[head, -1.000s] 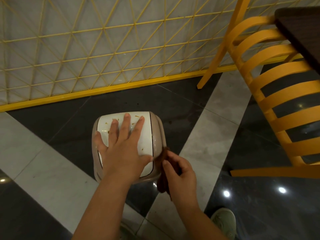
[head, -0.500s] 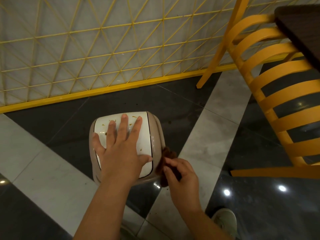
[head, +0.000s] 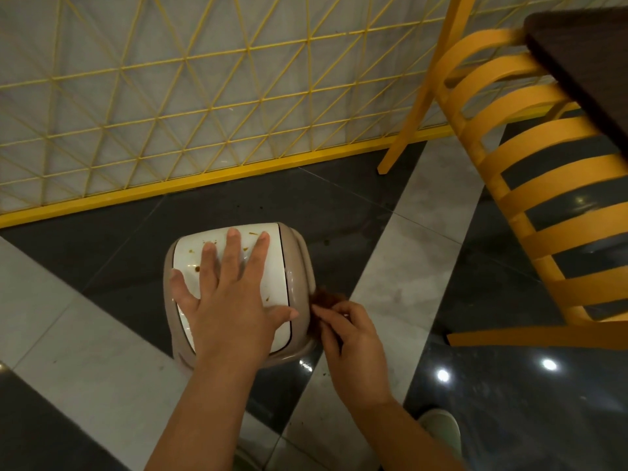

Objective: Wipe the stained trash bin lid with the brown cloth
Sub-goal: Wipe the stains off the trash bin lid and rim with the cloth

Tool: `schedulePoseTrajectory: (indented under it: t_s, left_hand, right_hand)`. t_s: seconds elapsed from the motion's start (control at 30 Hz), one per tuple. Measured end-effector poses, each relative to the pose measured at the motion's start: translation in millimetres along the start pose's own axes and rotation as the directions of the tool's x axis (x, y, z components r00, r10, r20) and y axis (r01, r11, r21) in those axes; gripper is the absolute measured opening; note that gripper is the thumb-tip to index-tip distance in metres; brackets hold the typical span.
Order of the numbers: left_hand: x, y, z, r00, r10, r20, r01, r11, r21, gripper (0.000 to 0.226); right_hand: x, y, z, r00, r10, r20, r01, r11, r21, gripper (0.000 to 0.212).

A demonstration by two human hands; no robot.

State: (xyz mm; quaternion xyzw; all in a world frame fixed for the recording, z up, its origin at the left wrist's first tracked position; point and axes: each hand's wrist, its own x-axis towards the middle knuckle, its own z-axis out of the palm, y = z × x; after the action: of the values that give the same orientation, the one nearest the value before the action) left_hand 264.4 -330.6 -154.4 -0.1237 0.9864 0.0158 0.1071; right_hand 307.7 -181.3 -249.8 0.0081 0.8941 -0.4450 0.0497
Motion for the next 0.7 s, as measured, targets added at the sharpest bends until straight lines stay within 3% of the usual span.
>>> schedulePoseTrajectory:
  t_s: [0.17,0.23,0.3,0.53,0.7]
  left_hand:
    - [0.5,0.4,0.8,1.000,-0.002,0.015,0.002,1.000,0.008,0.107]
    - [0.8,1.2,-0.3,1.000,-0.009,0.016,0.009,1.000,0.008,0.108]
    - [0.3,2.3,-1.5,1.000,-0.014,0.016,0.014,1.000,0.003,0.107]
    - [-0.4,1.4,-1.8,1.000,-0.003,0.018,0.003,1.000,-0.008,0.106]
    - [0.8,0.0,-1.4,1.000,0.015,0.026,-0.015,1.000,-0.009,0.105]
  right_hand:
    - [27.1,-2.5,-0.3,1.000,-0.024,0.009,0.025,0.995,-0.100,0.026]
    - [52.5,-11.0,-0.1,0.998,0.049,0.045,-0.045,0.996,-0.082,0.024]
    - [64.6,-17.9,2.1,0.999,0.032,0.028,-0.031,0.998,-0.046,0.027]
    - [0.0,2.9,-0.9,1.000,-0.021,0.011,0.021,0.999,-0.049,0.028]
    - [40.5,-9.5,-1.7,0.999,0.027,0.029,-0.025,0.998,-0.065,0.024]
